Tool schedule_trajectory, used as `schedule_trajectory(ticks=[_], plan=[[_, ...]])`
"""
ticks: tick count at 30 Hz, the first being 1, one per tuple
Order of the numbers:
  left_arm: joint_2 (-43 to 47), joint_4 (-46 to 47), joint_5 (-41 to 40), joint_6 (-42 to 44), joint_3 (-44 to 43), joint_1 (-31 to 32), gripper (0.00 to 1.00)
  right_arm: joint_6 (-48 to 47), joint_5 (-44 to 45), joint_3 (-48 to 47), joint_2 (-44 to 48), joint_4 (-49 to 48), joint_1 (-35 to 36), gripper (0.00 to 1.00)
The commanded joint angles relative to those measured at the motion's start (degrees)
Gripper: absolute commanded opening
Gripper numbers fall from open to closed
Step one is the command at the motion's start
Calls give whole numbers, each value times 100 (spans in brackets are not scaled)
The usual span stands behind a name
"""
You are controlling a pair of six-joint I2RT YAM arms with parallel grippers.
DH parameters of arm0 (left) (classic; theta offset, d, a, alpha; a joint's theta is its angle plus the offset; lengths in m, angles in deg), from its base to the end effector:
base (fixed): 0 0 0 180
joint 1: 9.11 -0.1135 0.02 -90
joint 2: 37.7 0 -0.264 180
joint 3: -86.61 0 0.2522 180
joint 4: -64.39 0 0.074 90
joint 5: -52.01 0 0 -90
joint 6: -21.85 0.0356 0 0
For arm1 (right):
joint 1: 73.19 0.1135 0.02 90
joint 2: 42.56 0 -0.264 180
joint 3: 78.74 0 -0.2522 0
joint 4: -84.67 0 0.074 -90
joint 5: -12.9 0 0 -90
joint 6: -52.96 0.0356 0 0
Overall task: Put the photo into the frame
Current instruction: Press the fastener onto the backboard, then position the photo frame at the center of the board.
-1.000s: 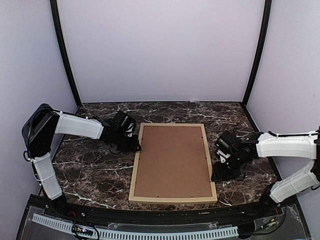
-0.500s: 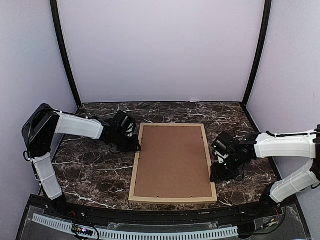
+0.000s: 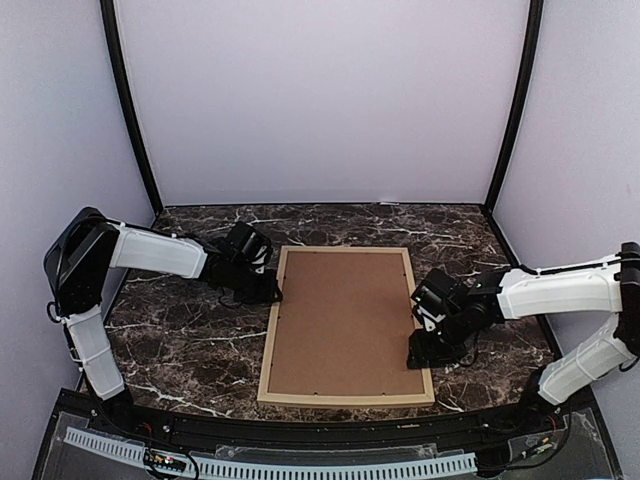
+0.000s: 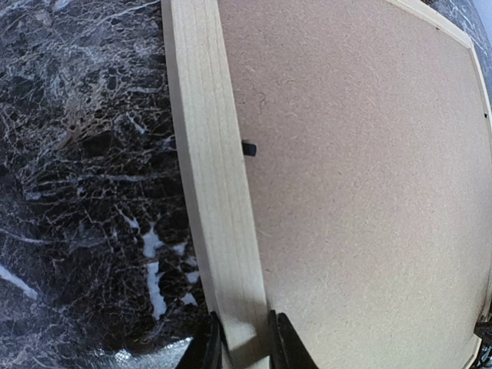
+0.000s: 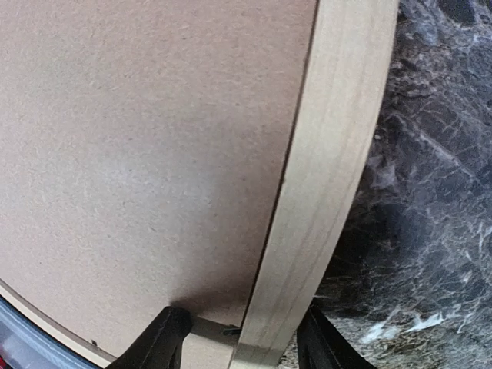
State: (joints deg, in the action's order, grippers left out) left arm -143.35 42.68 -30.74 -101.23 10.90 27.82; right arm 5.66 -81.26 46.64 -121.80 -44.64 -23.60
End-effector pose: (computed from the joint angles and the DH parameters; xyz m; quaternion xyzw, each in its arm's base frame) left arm 0.2991 -0.2305 0.1561 0.0524 0.9414 -0.2370 0.2342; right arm 0.1457 0.1751 0.1619 -0.0642 0.9891 0.1171 0.0626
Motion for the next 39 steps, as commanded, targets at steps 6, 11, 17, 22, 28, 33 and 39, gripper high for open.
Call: schedule_trajectory(ticks=[6, 11, 17, 22, 28, 33, 39], plan=[[-234, -198, 128, 117, 230, 101, 6, 91, 40, -40, -152, 43, 73, 52], [-204, -183, 107, 128, 253, 111, 6, -37, 248, -269, 234, 142, -349, 54], [-123, -175, 76, 143, 310, 101, 7, -468, 154, -209, 420, -241, -1344, 55], [-50, -203, 71, 169, 301, 100, 8, -851, -86, -264, 77, -769, -1869, 54], [-28, -276, 31, 205, 231, 97, 13, -1042, -475, -508, -460, -1153, -2067, 53], [0, -274, -2, 207, 230, 104, 16, -1006, -630, -291, -222, -1160, -2067, 52], [-30, -276, -28, 218, 180, 99, 21, -838, -946, 218, 93, -1238, -1970, 51]])
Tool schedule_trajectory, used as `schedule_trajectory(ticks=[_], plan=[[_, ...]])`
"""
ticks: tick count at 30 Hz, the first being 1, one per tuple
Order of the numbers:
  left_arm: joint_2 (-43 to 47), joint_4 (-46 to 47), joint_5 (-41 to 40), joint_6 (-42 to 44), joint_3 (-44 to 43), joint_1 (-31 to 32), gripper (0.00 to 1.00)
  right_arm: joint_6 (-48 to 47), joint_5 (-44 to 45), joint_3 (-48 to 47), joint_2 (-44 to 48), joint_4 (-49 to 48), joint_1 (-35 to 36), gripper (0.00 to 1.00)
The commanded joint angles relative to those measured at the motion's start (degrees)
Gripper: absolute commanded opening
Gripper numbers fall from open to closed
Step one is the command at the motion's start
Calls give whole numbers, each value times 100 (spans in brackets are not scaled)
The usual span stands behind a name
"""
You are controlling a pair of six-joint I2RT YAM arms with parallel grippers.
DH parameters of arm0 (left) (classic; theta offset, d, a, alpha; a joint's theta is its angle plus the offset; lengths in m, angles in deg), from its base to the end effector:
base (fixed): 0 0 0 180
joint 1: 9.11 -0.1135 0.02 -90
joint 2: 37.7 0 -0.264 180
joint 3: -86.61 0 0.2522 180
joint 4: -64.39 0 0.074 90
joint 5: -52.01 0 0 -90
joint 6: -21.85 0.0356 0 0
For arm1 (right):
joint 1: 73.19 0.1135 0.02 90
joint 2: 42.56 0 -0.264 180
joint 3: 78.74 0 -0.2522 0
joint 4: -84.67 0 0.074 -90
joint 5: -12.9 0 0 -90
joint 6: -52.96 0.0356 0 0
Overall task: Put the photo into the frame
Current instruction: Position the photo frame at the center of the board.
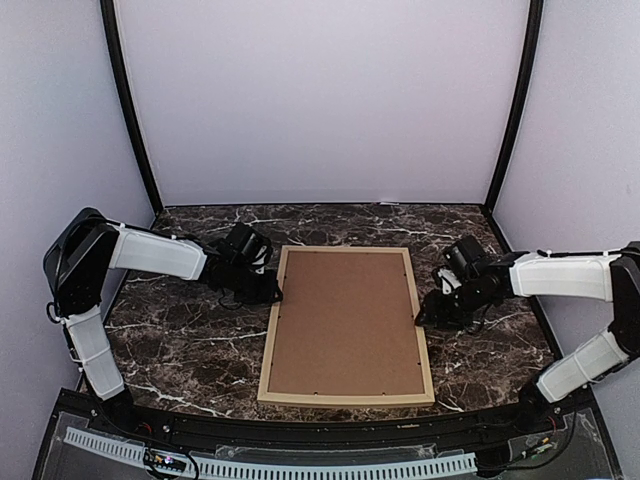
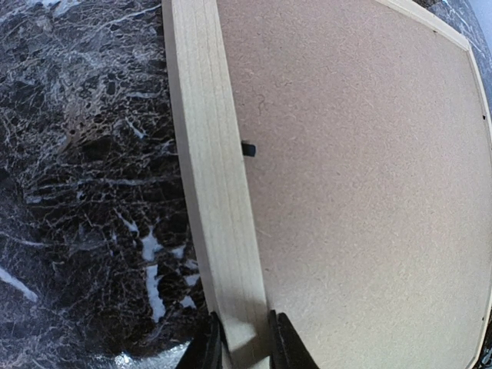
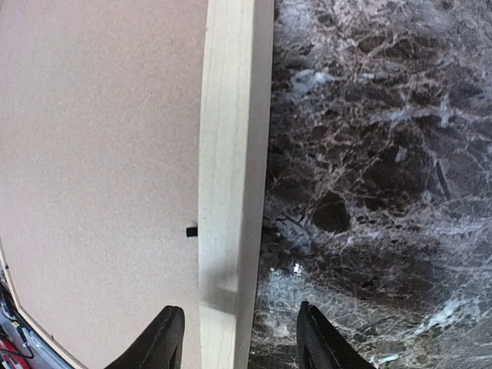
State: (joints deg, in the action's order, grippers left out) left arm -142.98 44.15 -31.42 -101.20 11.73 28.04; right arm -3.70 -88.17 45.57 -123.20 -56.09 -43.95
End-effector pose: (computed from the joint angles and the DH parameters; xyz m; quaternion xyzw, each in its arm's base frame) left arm 0.2976 -0.2306 0.1560 0.0529 0.9387 -0.2375 0.2440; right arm 0.2176 0.1296 0.1695 0.0132 0.9703 0.1958 0.1411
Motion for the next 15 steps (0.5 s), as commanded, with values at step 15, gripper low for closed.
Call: schedule_trajectory(ticks=[15], plan=[[-88, -504, -24, 252, 7, 78, 38, 475, -35, 749, 275, -181, 635, 47]])
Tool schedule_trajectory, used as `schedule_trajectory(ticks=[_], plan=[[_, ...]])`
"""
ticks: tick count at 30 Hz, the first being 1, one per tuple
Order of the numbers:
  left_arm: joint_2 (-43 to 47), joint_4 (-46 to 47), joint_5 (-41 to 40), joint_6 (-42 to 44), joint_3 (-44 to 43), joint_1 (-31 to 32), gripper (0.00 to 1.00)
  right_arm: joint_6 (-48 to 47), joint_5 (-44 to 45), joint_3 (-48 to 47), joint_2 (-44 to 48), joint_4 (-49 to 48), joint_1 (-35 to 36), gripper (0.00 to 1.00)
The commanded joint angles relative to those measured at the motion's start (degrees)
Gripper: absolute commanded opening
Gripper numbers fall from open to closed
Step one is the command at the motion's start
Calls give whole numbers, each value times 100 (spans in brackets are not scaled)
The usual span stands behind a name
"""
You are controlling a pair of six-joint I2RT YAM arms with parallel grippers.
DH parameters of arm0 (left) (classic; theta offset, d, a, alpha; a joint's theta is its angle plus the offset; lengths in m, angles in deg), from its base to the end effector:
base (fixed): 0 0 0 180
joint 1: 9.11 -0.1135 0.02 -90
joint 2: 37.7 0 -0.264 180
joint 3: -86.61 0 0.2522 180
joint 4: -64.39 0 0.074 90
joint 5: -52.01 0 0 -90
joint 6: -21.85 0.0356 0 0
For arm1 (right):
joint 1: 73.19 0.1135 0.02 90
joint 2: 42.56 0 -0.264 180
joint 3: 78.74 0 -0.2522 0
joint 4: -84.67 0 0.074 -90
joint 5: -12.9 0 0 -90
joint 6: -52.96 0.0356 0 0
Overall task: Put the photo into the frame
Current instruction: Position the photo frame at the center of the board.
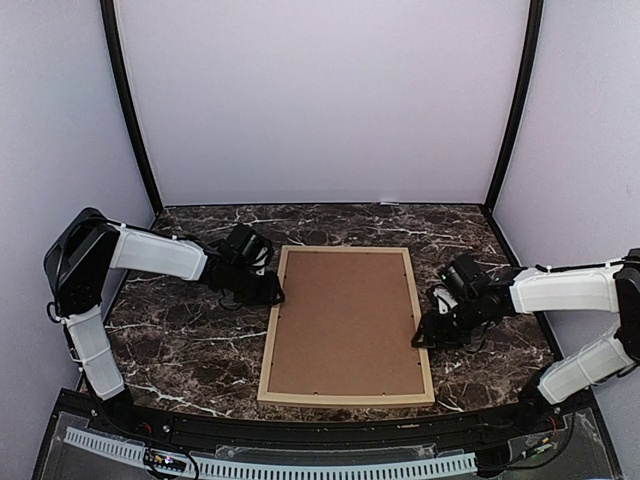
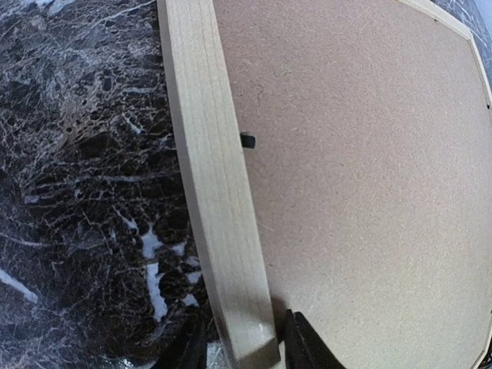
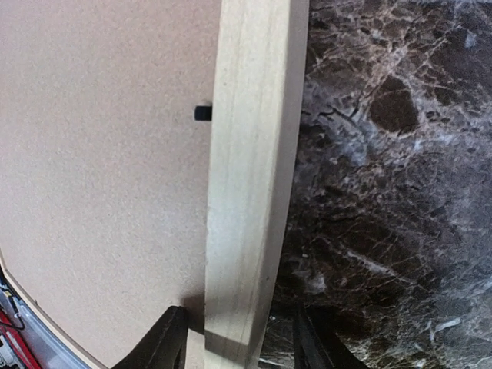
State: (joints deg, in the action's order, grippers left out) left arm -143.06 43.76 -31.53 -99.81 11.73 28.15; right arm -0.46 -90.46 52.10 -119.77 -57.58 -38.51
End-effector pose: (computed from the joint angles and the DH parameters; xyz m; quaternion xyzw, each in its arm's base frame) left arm 0.2968 -0.2308 0.1550 0.0647 0.9394 -0.2319 0.2440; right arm 0.1834 0.1369 0.1533 -0.0083 0.9714 0.2137 0.1030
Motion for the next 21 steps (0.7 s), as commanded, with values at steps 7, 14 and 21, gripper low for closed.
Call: schedule_trajectory(ticks=[7, 14, 21], plan=[[207, -624, -247, 290, -77, 71, 72, 232, 641, -91, -183, 154, 89, 30], [1000, -459, -391, 512, 178, 91, 93, 193, 857, -489, -751, -50, 77, 18], [1876, 391, -285, 1024, 882, 783, 96, 76, 811, -1331, -1696, -564, -64, 4]])
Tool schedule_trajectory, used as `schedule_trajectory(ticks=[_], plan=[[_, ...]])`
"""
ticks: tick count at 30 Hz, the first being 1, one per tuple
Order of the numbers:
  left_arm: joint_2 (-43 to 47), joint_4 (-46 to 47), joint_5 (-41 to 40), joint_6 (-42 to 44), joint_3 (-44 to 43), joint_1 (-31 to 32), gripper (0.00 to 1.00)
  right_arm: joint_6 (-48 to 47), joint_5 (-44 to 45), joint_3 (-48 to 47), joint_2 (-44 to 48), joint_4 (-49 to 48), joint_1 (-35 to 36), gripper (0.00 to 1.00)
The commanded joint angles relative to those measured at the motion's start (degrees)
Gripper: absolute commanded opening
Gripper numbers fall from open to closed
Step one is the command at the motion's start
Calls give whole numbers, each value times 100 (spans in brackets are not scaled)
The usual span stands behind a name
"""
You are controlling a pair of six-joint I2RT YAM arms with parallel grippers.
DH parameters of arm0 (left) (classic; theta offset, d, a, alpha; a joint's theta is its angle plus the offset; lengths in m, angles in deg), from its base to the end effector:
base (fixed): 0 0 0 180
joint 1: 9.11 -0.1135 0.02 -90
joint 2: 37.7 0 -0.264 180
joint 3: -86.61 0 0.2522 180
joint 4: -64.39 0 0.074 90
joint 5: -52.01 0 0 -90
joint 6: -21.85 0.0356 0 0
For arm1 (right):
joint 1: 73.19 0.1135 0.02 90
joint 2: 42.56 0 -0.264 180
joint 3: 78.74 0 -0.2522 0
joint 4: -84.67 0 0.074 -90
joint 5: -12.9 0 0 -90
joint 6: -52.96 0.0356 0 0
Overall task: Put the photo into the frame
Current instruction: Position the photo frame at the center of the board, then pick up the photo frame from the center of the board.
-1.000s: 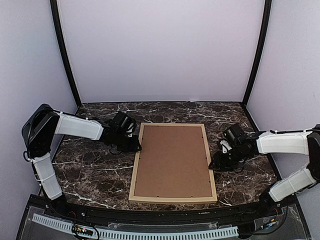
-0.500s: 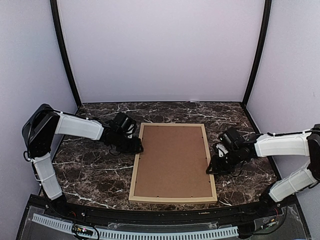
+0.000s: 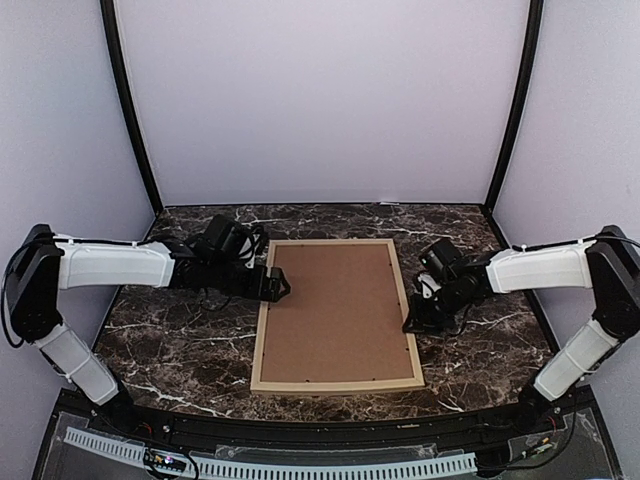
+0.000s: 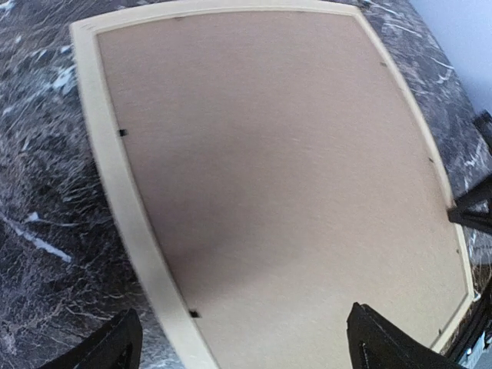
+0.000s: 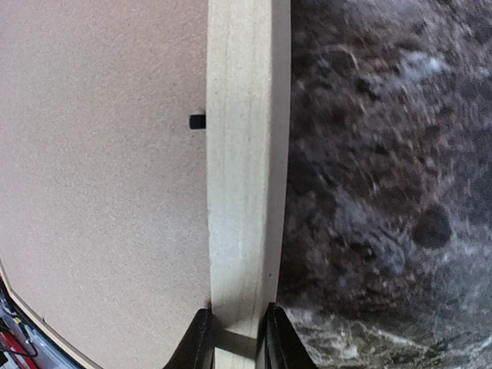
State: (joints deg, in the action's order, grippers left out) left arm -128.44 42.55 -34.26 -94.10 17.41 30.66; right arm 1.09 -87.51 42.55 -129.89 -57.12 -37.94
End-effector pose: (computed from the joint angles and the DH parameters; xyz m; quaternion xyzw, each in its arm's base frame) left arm 0.2580 -0.2177 0.2097 0.1232 0.9097 -0.2397 0.3160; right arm 0.2184 0.1622 0.1562 0.0063 0.9757 0.1908 0.1073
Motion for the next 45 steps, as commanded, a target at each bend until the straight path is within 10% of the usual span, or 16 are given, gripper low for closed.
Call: schedule_trajectory(ticks=[1, 20, 45], plan=[[493, 665, -56, 658, 398, 646, 96, -130, 489, -538, -805, -616, -137, 2], [-516, 1463, -1169, 3994, 229, 2878, 97, -1131, -683, -2645, -1412, 831, -431, 0], [-2052, 411, -3650, 4851, -968, 3415, 93, -1483, -1339, -3212, -1190, 2038, -440, 0]])
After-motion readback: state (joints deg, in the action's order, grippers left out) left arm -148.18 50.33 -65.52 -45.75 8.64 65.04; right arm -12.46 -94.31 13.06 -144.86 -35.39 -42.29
